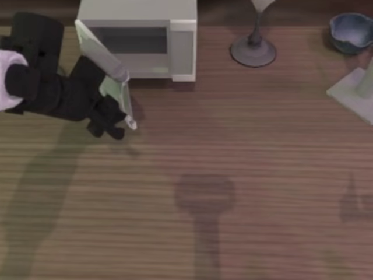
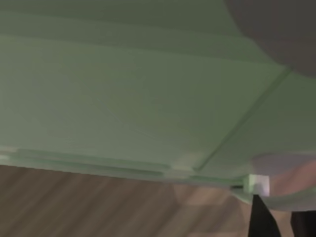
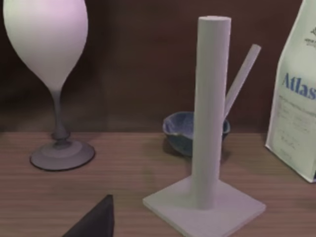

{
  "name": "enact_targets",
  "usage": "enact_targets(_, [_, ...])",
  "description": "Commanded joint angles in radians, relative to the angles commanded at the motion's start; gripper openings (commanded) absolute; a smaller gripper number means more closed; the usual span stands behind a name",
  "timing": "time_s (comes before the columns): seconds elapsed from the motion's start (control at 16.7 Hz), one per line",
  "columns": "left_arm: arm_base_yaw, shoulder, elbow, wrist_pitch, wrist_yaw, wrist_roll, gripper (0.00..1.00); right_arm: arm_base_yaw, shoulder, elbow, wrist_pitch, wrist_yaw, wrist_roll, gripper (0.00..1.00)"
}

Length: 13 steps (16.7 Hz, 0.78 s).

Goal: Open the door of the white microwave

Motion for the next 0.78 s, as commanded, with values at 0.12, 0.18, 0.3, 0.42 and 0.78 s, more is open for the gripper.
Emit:
enact_targets(0.12, [0.006, 0.001, 0.001, -0.006, 0.006, 0.012, 0.00, 0.000, 0.000, 0.000, 0.000, 0.000, 0.000, 1.00])
enact_targets(0.18, [0.010, 0.002, 0.003, -0.012, 0.011, 0.024, 0.00, 0.000, 0.000, 0.000, 0.000, 0.000, 0.000, 1.00])
enact_targets(0.3, [0.021, 0.002, 0.007, -0.021, 0.023, 0.045, 0.00, 0.000, 0.000, 0.000, 0.000, 0.000, 0.000, 1.00])
enact_targets(0.42, [0.031, 0.001, 0.010, -0.032, 0.035, 0.070, 0.00, 0.000, 0.000, 0.000, 0.000, 0.000, 0.000, 1.00])
enact_targets(0.78, [0.041, 0.002, 0.012, -0.043, 0.047, 0.091, 0.00, 0.000, 0.000, 0.000, 0.000, 0.000, 0.000, 1.00])
